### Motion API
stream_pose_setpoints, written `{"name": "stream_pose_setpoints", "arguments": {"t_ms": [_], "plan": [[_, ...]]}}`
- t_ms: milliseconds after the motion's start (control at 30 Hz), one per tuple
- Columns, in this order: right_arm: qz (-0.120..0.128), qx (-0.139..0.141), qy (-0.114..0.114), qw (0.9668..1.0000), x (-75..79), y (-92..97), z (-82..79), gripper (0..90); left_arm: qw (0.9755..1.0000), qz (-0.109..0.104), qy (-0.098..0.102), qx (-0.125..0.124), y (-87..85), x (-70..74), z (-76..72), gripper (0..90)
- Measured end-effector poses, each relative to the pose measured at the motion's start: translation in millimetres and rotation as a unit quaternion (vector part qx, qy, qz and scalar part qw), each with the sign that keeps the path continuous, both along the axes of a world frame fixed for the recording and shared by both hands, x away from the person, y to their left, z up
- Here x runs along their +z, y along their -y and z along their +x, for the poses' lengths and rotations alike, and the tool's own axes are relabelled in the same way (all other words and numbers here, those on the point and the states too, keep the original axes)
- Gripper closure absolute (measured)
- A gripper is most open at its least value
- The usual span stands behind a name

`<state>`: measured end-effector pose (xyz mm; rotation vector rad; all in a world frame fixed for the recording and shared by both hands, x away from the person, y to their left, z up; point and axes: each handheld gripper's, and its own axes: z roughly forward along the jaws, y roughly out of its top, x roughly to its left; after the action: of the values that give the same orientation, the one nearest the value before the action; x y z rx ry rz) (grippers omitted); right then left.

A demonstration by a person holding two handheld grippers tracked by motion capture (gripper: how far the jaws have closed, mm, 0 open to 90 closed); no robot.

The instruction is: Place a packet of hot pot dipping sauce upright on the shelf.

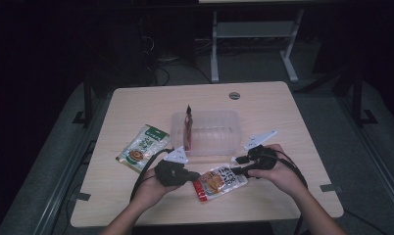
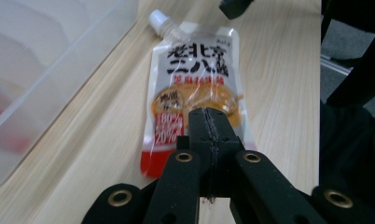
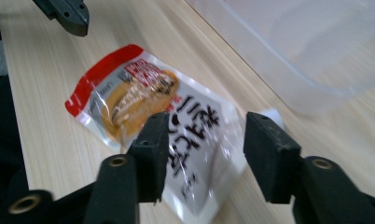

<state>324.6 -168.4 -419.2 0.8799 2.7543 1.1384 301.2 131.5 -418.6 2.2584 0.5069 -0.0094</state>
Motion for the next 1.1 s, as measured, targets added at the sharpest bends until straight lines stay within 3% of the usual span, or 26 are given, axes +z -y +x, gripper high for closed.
{"name": "stream_pose_setpoints", "arguments": {"t_ms": [267,400,467,600,700,867,1100], "plan": [[0.016,-0.023,-0.006,0.9996,-10.6,28.2,-9.9,43.7,0.9997,0.02,0.007,-0.014,27.9,-6.1,10.6,89.7],[0.021,-0.026,-0.012,0.9994,-12.5,31.5,-8.7,41.0,0.9994,0.028,0.008,-0.021,38.0,-11.8,11.9,89.7],[0.021,-0.025,-0.016,0.9993,-15.6,31.3,-7.4,39.5,0.9987,0.043,0.005,-0.029,46.1,-20.7,12.1,89.7],[0.025,-0.028,-0.022,0.9991,-17.5,30.6,-6.9,37.7,0.9978,0.06,0.003,-0.028,49.4,-30.3,14.5,89.7],[0.027,-0.03,-0.026,0.9989,-18.5,31.2,-6.0,36.8,0.9981,0.057,-0.005,-0.022,50.0,-35.9,14.8,89.7],[0.04,-0.027,-0.036,0.9982,-20.4,30.8,-6.0,35.6,0.9974,0.069,-0.006,-0.021,52.9,-37.8,15.2,89.9],[0.039,-0.017,-0.054,0.9977,-26.1,26.6,-6.2,34.6,0.9961,0.086,-0.008,-0.02,58.2,-38.7,16.3,90.0]]}}
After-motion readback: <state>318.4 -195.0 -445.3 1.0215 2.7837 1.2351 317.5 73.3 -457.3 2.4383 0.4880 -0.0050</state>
